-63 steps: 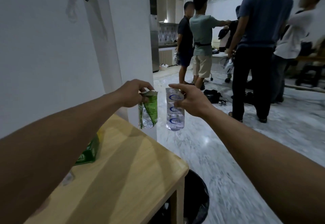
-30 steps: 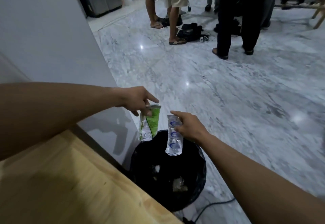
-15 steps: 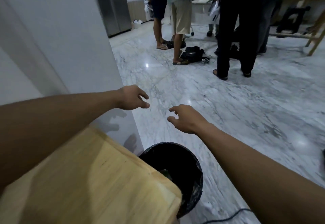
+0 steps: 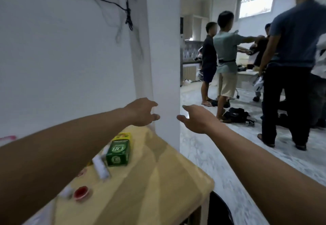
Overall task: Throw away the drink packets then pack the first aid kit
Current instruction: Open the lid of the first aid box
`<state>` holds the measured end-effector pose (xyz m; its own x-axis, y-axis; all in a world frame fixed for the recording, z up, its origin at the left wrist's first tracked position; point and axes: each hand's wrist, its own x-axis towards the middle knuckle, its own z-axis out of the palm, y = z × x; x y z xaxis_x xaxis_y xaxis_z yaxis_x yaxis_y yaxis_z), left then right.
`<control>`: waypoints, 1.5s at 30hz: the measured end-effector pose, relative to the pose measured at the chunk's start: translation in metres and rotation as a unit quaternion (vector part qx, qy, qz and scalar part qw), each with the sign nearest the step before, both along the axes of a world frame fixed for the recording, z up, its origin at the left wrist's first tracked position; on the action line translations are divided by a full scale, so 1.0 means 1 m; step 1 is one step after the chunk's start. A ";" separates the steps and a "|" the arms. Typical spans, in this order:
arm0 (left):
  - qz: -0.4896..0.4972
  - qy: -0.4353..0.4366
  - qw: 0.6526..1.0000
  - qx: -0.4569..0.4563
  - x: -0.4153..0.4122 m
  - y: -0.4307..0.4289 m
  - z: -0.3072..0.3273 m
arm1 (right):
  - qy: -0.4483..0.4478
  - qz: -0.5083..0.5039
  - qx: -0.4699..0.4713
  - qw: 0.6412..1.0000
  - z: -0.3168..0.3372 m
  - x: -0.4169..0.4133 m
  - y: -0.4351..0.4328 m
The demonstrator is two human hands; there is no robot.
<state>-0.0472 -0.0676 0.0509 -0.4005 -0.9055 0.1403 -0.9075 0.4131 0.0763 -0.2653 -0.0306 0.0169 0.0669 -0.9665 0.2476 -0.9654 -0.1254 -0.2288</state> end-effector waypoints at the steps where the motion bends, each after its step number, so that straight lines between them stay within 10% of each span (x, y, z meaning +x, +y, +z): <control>1: 0.012 0.003 1.000 -0.009 0.015 0.012 0.006 | 0.000 0.010 -0.004 1.000 0.006 0.012 0.004; 20: 0.273 0.000 0.958 -0.092 0.298 0.197 -0.006 | 0.006 0.287 -0.035 0.957 0.042 0.305 0.042; 33: 0.333 0.024 0.928 -0.164 0.331 0.214 -0.064 | 0.019 0.362 -0.060 0.930 -0.017 0.380 0.053; 39: 0.371 0.053 0.883 -0.283 0.310 0.207 -0.087 | -0.006 0.373 -0.104 0.922 -0.021 0.377 0.050; 45: 0.526 0.402 0.725 -0.191 0.272 0.197 -0.090 | -0.017 0.371 -0.101 0.923 -0.022 0.377 0.048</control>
<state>0.2245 0.1296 -0.0386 0.8333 -0.4844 0.2663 -0.4613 -0.3438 0.8179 0.1115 0.0173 -0.0053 0.6810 -0.5914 0.4318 -0.5891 -0.7927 -0.1567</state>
